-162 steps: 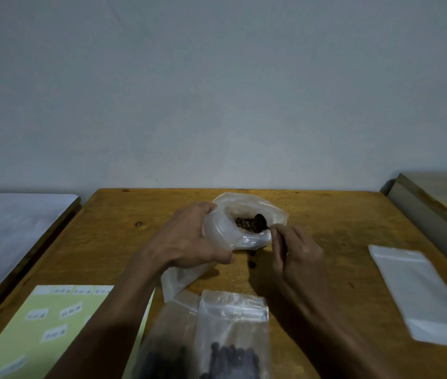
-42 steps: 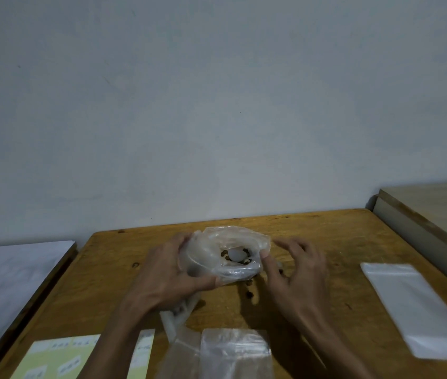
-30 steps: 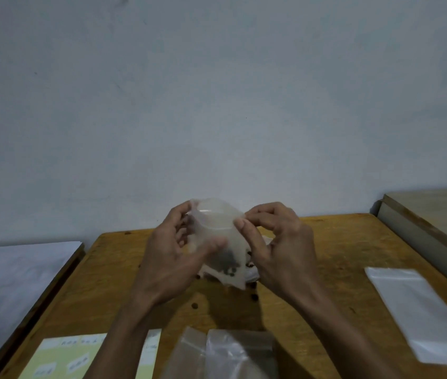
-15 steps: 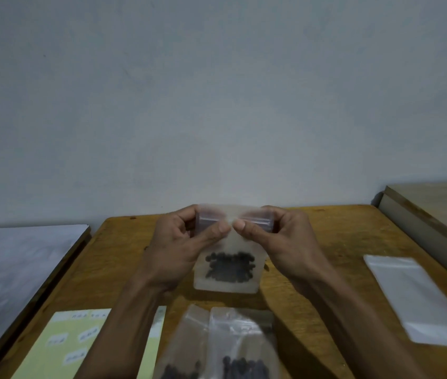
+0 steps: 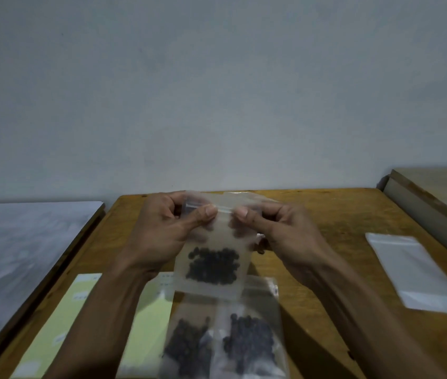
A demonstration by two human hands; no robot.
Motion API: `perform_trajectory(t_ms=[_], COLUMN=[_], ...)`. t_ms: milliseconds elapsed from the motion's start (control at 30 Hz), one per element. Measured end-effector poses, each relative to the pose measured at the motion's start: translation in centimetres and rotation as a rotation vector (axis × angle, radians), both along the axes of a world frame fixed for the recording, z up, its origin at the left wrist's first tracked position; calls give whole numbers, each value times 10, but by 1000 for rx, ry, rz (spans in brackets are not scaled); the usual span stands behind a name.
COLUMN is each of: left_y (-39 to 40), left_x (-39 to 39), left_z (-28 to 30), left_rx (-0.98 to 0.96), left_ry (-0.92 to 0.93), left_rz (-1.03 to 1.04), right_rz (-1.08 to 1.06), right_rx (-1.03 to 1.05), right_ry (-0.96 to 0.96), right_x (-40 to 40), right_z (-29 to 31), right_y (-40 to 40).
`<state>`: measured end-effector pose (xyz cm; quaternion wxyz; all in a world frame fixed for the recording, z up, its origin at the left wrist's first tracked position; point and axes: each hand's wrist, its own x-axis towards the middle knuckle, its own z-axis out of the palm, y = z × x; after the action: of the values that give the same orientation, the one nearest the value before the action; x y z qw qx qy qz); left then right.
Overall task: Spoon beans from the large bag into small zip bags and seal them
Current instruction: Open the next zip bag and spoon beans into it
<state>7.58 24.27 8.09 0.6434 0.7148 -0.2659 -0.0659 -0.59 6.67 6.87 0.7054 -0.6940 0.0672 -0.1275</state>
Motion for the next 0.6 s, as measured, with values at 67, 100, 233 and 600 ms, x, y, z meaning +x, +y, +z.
perform_trajectory(t_ms=[67, 100, 233, 600], left_y=[12, 17, 43, 32], left_x=[-3, -5, -6, 22], left_z=[-3, -6, -24, -71], left_rx=[10, 20, 230, 738], left_ry=[50, 75, 216, -88], left_rz=[-19, -19, -25, 138], right_rz=[11, 13, 52, -195], right_rx=[8, 23, -73, -808], right_ry=[17, 34, 188, 149], right_x=[-3, -5, -7, 16], right_z=[-5, -9, -35, -80], right_y=[8, 13, 29, 36])
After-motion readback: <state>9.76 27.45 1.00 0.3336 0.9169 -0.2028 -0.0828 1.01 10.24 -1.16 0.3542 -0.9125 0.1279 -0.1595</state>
